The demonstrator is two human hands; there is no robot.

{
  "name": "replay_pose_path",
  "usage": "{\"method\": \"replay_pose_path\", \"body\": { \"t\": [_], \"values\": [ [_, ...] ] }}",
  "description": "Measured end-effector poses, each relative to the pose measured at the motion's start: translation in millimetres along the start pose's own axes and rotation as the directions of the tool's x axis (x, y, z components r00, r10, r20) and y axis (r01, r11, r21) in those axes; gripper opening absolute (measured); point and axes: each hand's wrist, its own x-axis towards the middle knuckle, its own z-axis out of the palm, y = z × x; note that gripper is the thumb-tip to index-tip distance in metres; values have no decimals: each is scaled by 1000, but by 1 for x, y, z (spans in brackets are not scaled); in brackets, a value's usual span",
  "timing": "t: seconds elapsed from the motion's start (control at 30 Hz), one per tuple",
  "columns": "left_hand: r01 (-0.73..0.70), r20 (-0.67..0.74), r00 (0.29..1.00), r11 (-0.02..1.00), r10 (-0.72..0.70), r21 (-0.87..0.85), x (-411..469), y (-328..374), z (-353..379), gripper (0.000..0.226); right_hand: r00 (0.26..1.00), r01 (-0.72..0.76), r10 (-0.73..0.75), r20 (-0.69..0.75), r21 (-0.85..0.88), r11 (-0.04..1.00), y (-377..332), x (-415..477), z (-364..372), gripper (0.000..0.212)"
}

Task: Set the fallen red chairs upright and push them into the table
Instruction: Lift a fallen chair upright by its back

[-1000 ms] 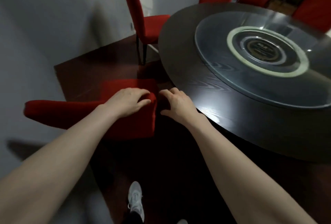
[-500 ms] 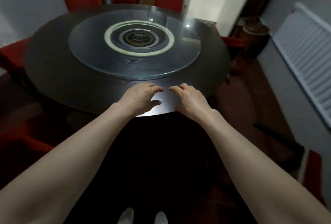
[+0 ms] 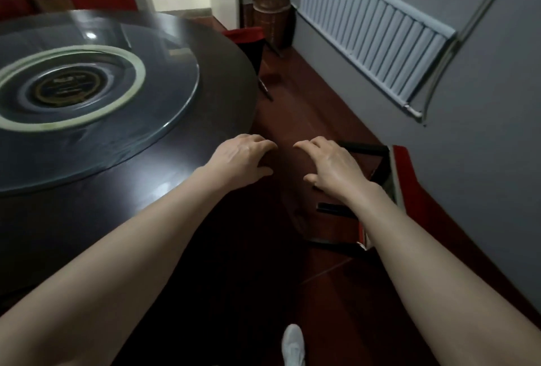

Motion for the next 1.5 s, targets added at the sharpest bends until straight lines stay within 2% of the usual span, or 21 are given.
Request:
{"method": "replay_pose_path", "body": {
  "t": [0.2, 0.47, 0.6, 0.8, 1.13, 1.27, 1.37, 1.5],
  "values": [
    [-121, 39, 992, 993, 122, -10, 70, 56, 26, 60, 991, -130, 131, 23, -7, 991, 94, -26, -3, 74],
    [-231, 8, 973, 970, 233, -73, 195, 177, 63, 51, 958, -286, 286, -8, 44, 957, 276, -58, -39, 74],
    [-311, 48, 947, 944, 318, -111, 252, 233, 92, 50, 922, -384, 386, -13, 74, 920, 355, -79, -42, 74],
    [-452, 140, 873, 882, 468, -134, 350, 301, 149, 60, 854, -520, 517, 52, 77, 851, 452, -101, -23, 74],
    [-623, 278, 703, 756, 654, -203, 474, 438, 213, 61, 672, -740, 731, 120, 91, 666, 588, -161, -9, 70],
    [-629, 298, 680, 742, 669, -230, 514, 508, 254, 61, 640, -768, 752, 160, 101, 632, 665, -188, 17, 68],
    [-589, 327, 705, 777, 629, -224, 538, 558, 298, 62, 659, -751, 718, 225, 137, 646, 731, -204, 48, 66],
    [-464, 419, 740, 851, 526, -248, 558, 616, 371, 62, 687, -719, 654, 317, 167, 674, 811, -228, 97, 61]
  ]
}}
